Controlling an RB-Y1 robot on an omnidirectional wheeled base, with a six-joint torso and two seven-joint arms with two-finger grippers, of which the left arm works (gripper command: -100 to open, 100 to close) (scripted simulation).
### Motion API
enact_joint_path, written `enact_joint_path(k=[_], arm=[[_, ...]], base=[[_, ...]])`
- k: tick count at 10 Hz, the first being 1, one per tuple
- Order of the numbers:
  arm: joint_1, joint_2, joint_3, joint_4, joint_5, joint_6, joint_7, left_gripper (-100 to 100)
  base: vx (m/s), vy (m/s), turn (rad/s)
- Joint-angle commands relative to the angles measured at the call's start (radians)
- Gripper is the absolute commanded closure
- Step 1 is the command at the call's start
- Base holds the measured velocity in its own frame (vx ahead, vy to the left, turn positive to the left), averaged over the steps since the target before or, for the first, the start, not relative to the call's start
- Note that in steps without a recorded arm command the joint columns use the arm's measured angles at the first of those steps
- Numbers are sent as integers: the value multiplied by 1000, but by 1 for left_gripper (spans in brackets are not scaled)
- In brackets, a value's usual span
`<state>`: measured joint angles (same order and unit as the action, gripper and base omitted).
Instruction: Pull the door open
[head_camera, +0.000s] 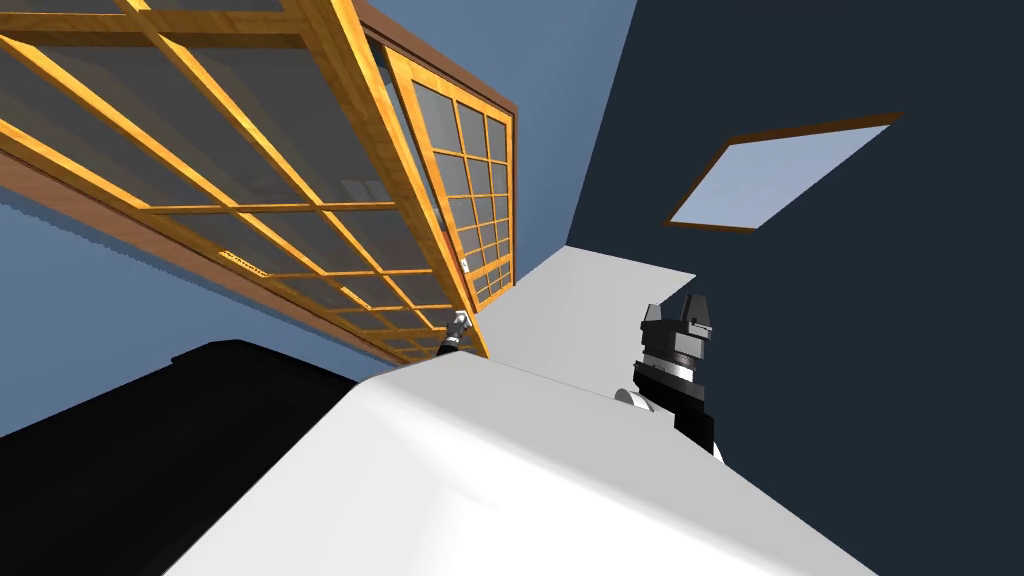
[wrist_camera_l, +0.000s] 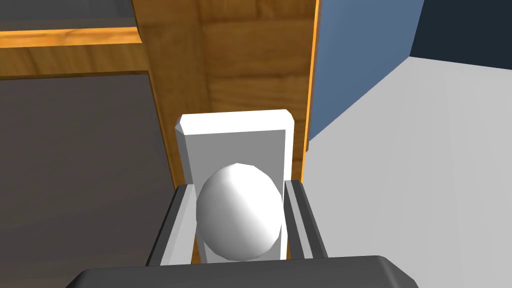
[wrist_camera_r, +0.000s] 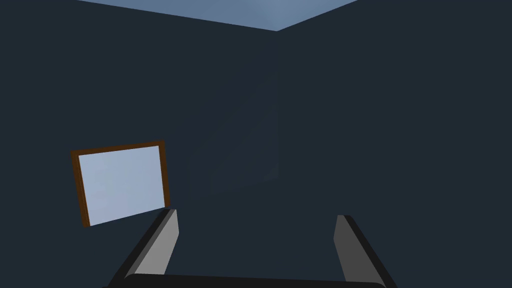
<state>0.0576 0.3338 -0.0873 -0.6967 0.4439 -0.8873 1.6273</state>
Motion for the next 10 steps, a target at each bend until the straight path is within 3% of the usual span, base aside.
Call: enact_joint_path(k=[1, 5, 7, 8, 10], arm=[[10, 9, -16, -7, -10, -8, 15, 100], [33, 37, -70, -28, -43, -30, 60, 100], [41, 46, -88, -35, -54, -38, 76, 100], [40, 43, -82, -34, -51, -32, 69, 100], [61, 62, -110, -36, -67, -59, 97, 100]], base=[[-173, 6, -43], [-213, 25, -56], [-203, 11, -31], [-84, 4, -9], [-161, 29, -80]])
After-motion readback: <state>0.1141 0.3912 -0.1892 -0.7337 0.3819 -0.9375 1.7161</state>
